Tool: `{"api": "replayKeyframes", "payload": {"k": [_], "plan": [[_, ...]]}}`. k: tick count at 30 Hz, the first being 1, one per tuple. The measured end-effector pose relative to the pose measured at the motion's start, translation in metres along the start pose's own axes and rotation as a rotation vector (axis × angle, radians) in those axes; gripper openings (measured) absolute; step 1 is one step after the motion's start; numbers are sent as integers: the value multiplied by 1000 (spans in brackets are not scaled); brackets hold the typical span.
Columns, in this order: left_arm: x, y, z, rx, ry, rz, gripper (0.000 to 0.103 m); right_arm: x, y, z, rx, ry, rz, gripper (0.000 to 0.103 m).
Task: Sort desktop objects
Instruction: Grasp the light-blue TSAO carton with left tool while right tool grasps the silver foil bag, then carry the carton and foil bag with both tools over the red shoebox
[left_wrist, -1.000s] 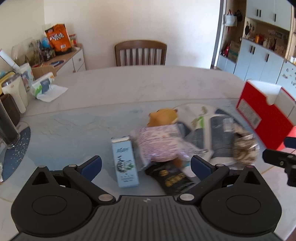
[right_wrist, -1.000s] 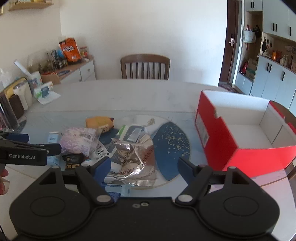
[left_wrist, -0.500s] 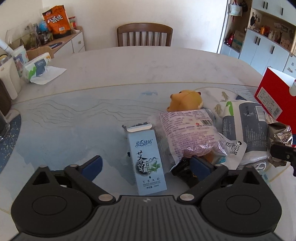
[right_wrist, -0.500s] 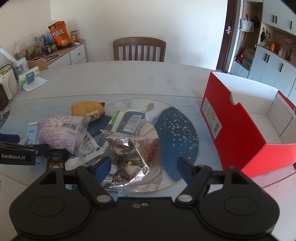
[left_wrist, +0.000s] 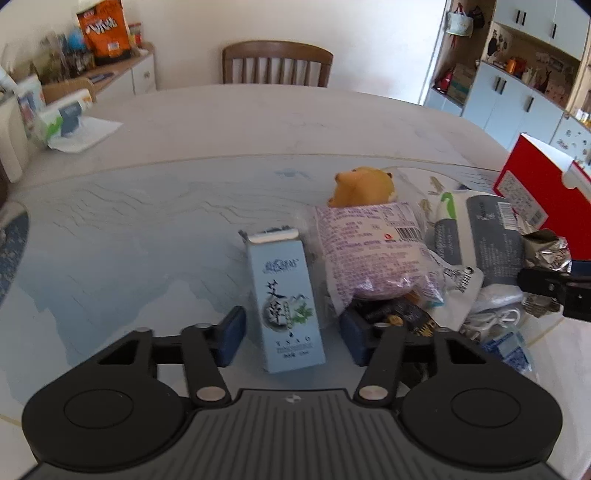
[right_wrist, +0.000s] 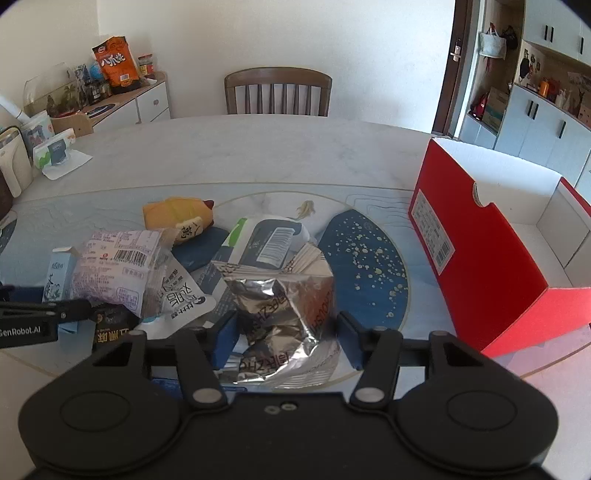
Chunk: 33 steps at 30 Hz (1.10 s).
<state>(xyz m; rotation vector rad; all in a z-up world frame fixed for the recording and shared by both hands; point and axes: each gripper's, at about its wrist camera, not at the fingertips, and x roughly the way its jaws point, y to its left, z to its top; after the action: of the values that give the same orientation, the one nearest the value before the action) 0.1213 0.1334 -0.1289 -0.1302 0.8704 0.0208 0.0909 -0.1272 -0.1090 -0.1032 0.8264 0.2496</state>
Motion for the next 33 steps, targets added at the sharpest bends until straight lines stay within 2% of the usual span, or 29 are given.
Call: {"api": "replayKeyframes", "payload": {"k": [5, 11, 19, 25, 33], "plan": [[-3, 0, -11, 45, 33, -16, 36, -1, 0, 1, 6, 3, -16, 52], [-5, 5, -13, 48, 27, -24, 30, -2, 0, 0, 15, 6, -36, 46], [-11, 4, -17, 60, 6, -18, 29, -10, -3, 0, 20, 8, -71, 38], [-23, 7, -20, 46, -13, -15, 29, -21, -5, 0, 8, 3, -97, 38], [-49, -1, -17, 49, -57, 12, 29, -43, -17, 6, 6, -21, -81, 38]]}}
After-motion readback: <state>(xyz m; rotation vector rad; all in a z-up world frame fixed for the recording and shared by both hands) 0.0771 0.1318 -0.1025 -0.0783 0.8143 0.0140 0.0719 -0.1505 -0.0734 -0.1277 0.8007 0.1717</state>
